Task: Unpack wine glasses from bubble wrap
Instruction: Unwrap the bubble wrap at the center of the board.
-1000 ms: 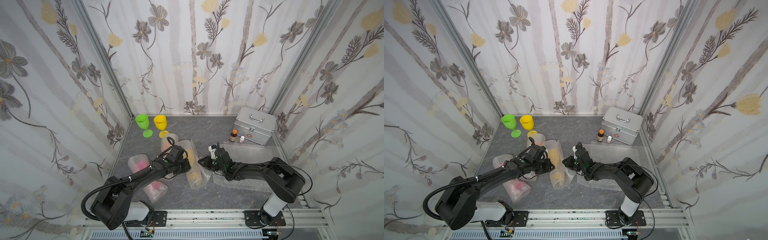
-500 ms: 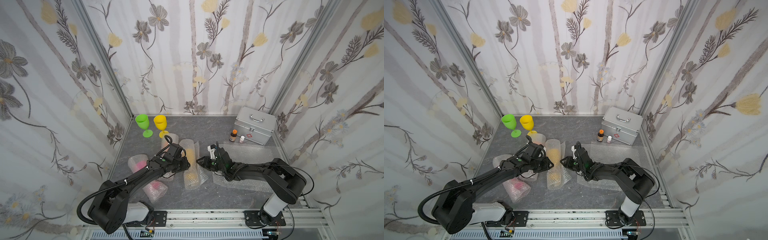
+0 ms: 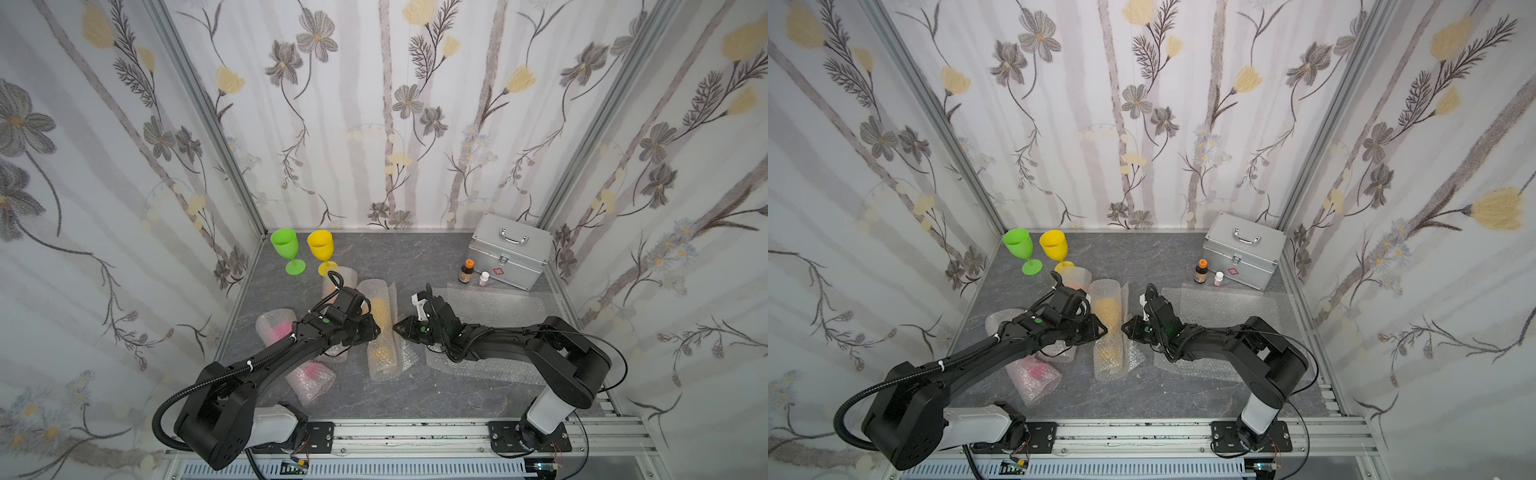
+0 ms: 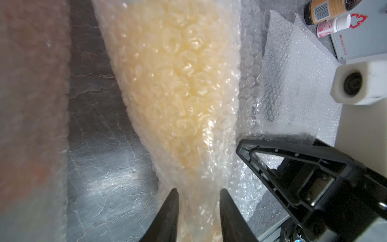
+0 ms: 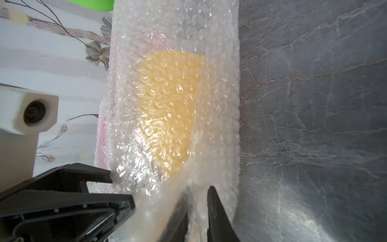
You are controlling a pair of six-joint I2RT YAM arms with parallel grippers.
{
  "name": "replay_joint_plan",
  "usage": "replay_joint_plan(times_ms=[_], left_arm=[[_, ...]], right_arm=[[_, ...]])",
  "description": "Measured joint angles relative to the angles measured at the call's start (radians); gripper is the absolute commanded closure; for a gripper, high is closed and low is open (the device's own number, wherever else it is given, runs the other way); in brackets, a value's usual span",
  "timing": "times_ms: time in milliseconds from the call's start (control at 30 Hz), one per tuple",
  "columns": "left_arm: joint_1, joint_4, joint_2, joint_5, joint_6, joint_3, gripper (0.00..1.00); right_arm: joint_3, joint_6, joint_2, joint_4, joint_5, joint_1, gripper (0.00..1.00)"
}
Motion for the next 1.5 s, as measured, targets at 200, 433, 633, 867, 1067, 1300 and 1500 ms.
replay_joint_plan(times_ms=[200,433,633,867,1067,1300,1500], left_arm=[[0.006,-0.002,-0.006,0.0,0.0,0.0,0.49],[0.006,-0.007,-0.006,0.001,0.0,0.015,0.42],[0.01,-0.01,-0.003,0.004,0.0,0.027,0.41],[0.014,-0.014,0.02,0.017,0.0,0.051,0.41],[0.014,-0.022,0.039,0.031,0.005,0.083,0.36],[0.0,-0.053,0.084,0.026,0.026,0.104,0.3],[-0.029,-0.093,0.157,-0.008,0.051,0.148,0.31]], right_arm=[[0.002,-0.027,-0.048,-0.03,0.032,0.0,0.95],[0.003,-0.063,-0.121,-0.089,0.035,-0.002,0.99],[0.003,-0.079,-0.161,-0.123,0.003,-0.015,1.0],[-0.023,-0.089,-0.216,-0.138,-0.097,-0.061,1.0],[-0.078,-0.078,-0.282,-0.106,-0.183,-0.127,1.0],[-0.103,-0.078,-0.36,-0.106,-0.255,-0.172,1.0],[-0.116,-0.08,-0.421,-0.126,-0.282,-0.195,1.0]])
